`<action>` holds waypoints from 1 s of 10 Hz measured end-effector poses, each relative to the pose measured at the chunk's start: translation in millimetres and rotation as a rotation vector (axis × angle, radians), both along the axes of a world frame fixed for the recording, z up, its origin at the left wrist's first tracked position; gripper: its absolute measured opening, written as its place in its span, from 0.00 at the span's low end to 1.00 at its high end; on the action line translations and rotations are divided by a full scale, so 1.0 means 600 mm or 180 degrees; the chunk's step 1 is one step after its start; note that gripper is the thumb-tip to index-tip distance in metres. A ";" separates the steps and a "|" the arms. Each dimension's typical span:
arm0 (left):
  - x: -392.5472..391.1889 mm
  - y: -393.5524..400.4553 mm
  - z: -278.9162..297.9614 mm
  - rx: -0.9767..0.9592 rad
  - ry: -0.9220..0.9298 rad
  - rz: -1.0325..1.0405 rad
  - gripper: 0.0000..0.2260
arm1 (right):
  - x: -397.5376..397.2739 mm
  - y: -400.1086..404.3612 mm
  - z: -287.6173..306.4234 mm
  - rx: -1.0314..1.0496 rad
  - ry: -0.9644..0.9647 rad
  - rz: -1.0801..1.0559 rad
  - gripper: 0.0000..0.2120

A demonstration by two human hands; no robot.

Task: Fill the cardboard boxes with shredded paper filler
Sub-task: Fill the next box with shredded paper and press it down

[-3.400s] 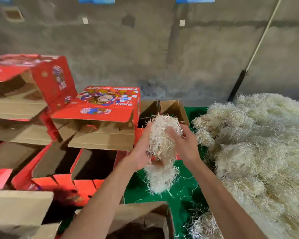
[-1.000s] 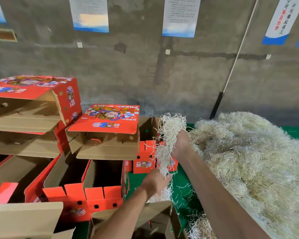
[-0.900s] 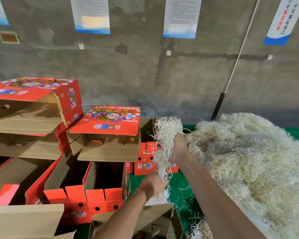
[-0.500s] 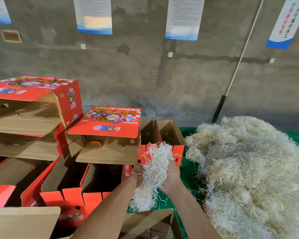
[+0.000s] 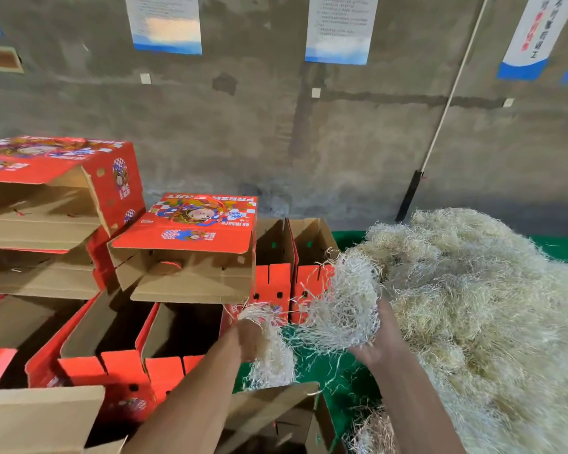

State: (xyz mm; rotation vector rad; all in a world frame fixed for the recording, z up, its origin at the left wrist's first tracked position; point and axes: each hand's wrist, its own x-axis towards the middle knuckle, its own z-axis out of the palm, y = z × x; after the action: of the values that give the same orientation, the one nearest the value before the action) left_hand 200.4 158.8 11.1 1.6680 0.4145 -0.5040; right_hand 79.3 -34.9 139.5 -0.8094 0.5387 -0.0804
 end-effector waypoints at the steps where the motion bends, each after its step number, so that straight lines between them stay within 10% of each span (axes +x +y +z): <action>1: -0.030 -0.001 -0.011 0.0340 0.0229 -0.0249 0.09 | -0.001 0.001 0.007 0.0086 -0.0299 0.0284 0.07; 5: -0.038 -0.005 -0.040 0.1246 0.0240 -0.0177 0.27 | 0.009 -0.037 -0.012 0.0896 -0.0837 0.0513 0.20; 7: -0.034 -0.073 0.026 0.0318 -0.0030 -0.0181 0.30 | -0.007 -0.030 0.013 0.0448 -0.0219 0.0095 0.10; 8: -0.038 -0.117 0.068 -0.0783 0.0214 0.0169 0.14 | -0.010 -0.029 0.010 0.0092 -0.0105 0.0161 0.13; 10: -0.039 -0.165 0.144 -0.0402 -0.0002 -0.0580 0.15 | -0.002 -0.035 -0.007 -0.0349 -0.0155 0.0145 0.14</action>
State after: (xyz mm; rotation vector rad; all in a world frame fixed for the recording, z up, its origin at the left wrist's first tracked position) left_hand 177.2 60.1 97.2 1.5911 0.2262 -0.6510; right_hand 78.4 -55.9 135.4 -0.9238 0.4727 -0.0881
